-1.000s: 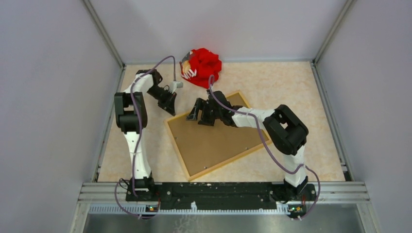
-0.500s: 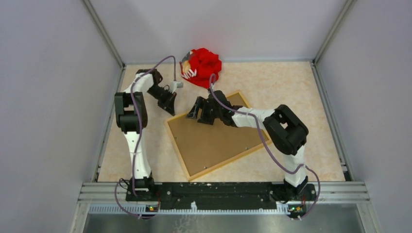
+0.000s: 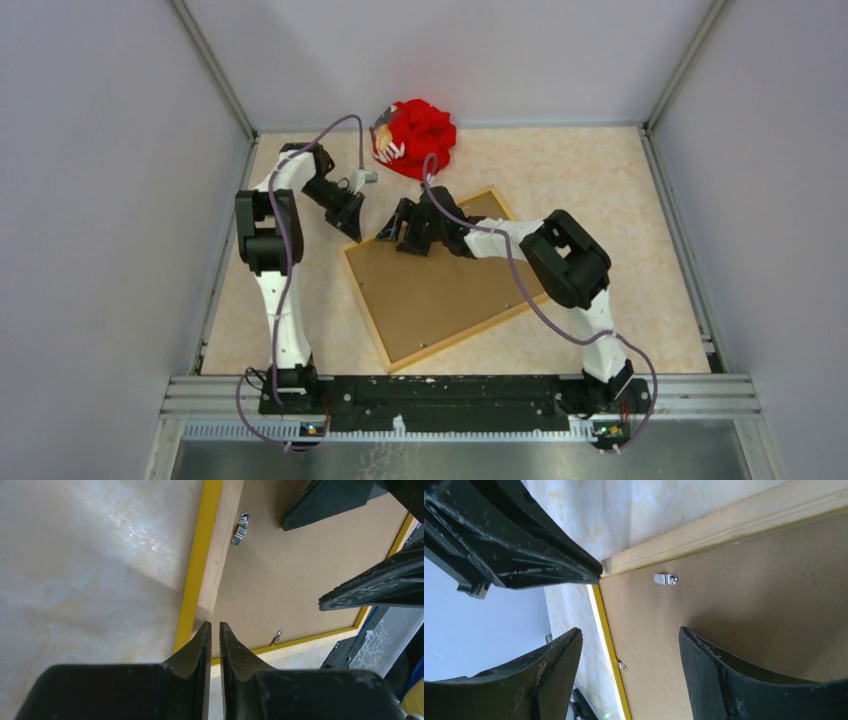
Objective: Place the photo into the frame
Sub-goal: Install the photo frame at the center of the board.
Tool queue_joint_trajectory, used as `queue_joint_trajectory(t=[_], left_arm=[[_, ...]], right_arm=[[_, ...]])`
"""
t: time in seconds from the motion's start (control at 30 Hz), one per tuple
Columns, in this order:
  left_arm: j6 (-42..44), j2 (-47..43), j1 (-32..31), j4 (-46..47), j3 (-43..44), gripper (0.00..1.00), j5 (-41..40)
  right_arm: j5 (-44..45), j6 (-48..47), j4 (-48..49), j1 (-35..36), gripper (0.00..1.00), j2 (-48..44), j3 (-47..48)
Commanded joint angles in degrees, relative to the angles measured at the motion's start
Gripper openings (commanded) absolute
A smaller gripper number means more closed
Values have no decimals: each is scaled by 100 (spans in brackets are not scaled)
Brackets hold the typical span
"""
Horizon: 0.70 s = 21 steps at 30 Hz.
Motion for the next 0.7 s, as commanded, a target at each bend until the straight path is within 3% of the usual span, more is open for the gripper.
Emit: queue_joint_trajectory(t=[0.0,0.23,0.67], left_arm=[[239,-388,12,-139,-193,16,232],[170,-381,10,156,-512,5,97],[228,-409,7,163,-558,1,258]], right_arm=[[-40,101,155,-17,70,242,483],[-53,92,-30,-28,69,457,853],[46,-77,-273,-85,68,636,1052]])
